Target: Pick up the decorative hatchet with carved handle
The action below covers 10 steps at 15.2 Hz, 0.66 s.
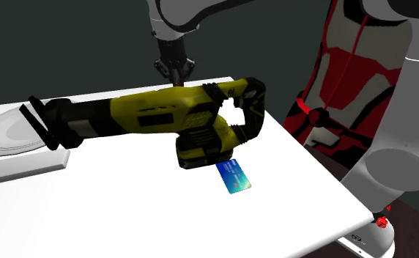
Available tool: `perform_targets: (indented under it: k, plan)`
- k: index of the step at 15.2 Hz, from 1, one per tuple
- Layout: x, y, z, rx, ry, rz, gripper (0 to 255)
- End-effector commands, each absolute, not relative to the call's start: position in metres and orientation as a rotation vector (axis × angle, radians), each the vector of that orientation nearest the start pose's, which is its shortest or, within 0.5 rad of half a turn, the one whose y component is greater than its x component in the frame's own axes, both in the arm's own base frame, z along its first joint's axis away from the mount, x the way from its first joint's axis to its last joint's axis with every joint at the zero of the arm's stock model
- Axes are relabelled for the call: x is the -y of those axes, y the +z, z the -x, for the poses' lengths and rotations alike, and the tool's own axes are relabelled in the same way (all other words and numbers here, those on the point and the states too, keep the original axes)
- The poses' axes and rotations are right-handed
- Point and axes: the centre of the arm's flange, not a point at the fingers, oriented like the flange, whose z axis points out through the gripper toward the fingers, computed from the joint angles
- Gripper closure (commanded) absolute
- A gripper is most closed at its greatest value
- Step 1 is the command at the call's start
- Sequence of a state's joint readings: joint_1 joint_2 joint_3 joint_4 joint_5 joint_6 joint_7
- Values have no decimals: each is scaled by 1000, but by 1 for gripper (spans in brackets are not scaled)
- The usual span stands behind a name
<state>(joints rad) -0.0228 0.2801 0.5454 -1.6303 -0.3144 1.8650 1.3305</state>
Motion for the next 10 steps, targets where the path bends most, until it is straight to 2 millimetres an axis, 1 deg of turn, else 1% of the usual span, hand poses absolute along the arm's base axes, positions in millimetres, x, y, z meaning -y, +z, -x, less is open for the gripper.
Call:
perform_targets:
  k: [1, 8, 10]
  plan:
    - [-265, 490, -580, -1164, -212, 3011, 255]
    - [-265, 527, -580, -1164, -212, 3011, 255]
    - [-265, 528, -580, -1164, -212, 3011, 255]
